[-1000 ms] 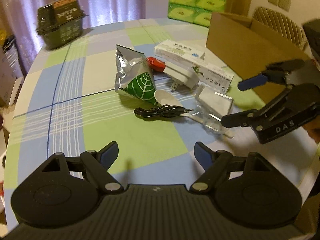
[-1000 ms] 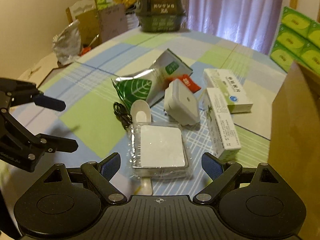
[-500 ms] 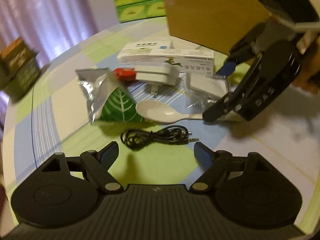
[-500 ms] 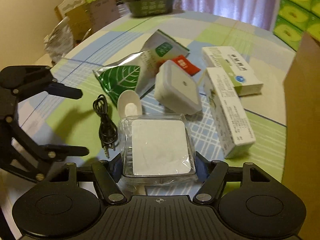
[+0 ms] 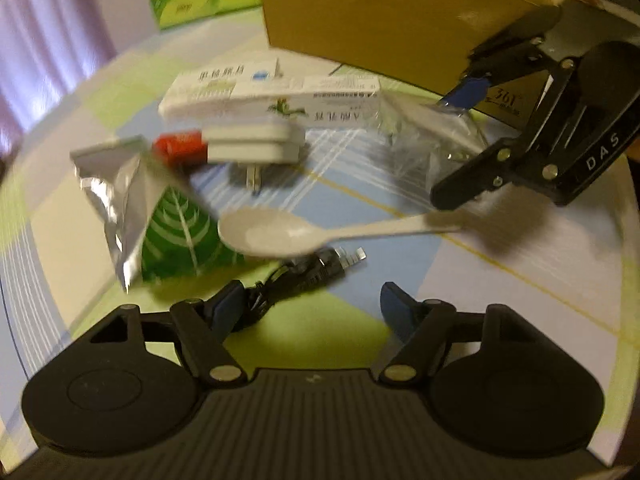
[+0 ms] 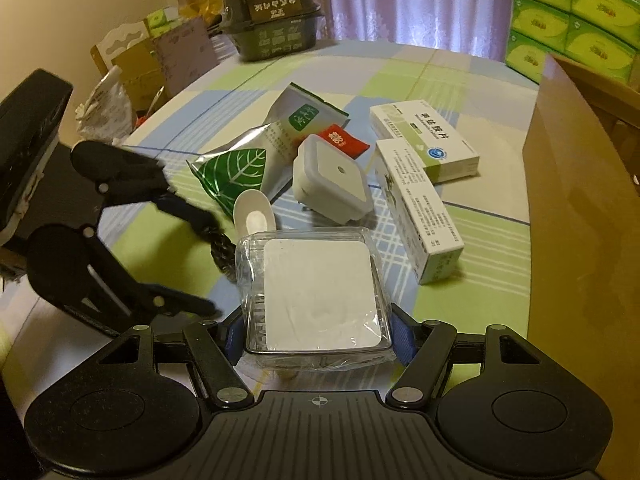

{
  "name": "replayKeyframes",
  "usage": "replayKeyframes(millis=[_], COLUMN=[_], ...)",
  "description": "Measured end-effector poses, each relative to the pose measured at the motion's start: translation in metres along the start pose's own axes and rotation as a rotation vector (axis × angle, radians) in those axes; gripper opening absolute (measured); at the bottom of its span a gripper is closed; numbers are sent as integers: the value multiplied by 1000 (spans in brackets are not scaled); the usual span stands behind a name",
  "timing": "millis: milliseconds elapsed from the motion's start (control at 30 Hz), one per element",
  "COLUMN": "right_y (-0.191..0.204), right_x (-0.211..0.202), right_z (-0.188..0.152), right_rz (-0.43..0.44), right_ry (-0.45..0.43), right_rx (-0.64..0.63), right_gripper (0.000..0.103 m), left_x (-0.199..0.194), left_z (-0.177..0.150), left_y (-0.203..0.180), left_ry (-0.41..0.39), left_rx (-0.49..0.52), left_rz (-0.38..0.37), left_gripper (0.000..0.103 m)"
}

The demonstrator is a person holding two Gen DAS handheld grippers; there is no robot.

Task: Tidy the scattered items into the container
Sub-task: 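Grasp the wrapped white square pack with the right tool while the left tool grasps the black cable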

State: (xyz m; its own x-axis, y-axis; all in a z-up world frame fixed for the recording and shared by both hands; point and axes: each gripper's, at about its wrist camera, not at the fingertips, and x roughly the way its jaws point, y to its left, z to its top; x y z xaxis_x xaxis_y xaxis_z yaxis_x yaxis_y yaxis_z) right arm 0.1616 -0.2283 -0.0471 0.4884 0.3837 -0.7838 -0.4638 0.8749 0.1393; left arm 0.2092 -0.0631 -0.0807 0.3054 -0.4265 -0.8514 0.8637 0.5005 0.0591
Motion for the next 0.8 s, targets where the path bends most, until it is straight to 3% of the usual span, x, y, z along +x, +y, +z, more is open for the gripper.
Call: replayKeyframes(millis=[67,133,200,400,567,600,633,800], right_y=[1,1,1,0,-2,-2,-1,5], right_x=[-3,-6,-10,-15,-14,-14,-15,-24], right_z=[-3,-6,-9,-14,-16,-16,-16,-18], right_rz=[2,6,7,-2,-7,-7,-7,-8], right_ry=[-4,-8,-14,-23,-25,-28,-34,-64], right_rx=[6,16,25,48,61,61,62,62], right_gripper=[71,71,71,71,71,71,71,71], left_x=[-6,-14,-21,-21,-7,-7,-8,-22], left_z=[-5,-10,-13,-10,-7,-8,-7,-12], left_y=[-6,-11,-13,-14,-11,-10,-10,-27], left_ry=[18,21,10,-35,-13,-9,-2,1], left_rx=[-31,-64,-91,-121,-155,-179,-199,-271], left_rz=[3,2,5,93,98,89,87,120], left_gripper=[62,38,29,29,29,25,11,11])
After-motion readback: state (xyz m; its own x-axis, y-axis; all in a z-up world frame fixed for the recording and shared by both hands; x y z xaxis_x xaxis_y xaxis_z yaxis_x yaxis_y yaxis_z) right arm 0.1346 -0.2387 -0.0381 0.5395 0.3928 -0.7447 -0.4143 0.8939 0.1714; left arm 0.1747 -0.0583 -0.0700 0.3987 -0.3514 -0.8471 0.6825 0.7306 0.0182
